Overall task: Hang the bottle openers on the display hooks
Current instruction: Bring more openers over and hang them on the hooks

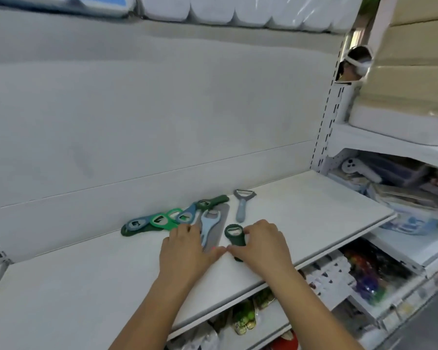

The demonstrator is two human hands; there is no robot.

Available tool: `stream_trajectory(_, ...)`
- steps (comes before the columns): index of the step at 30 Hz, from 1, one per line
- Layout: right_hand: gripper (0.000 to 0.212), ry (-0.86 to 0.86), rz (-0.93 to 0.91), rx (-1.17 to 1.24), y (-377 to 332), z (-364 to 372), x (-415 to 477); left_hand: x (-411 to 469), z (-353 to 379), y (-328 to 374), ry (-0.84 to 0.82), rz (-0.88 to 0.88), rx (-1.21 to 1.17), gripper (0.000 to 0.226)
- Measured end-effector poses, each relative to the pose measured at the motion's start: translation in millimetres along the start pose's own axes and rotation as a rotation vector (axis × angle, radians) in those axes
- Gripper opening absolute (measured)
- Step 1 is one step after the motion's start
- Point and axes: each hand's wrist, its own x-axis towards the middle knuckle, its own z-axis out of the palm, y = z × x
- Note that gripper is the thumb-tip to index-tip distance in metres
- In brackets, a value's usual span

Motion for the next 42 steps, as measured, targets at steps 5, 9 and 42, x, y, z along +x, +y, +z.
stream_trajectory(5, 0.034, -0.080, -0.042, -0.119, 1.2, -11.7, 5.1, -3.0, -23.0, -6.1, -0.160, -0.039, 0.071, 0.054)
stream_trajectory(9, 0.037, -0.140, -0.030, -0.095, 0.6, -18.1, 10.9, -6.3, -45.8, -16.1, -0.244, -0.075, 0.121, 0.047)
stream_trajectory(42, 0.021, -1.044, -0.384, 1.149, -224.3, 78.9, -165.9, -371.4, -87.1, -185.5, 0.939, -0.920, -1.166, 0.033)
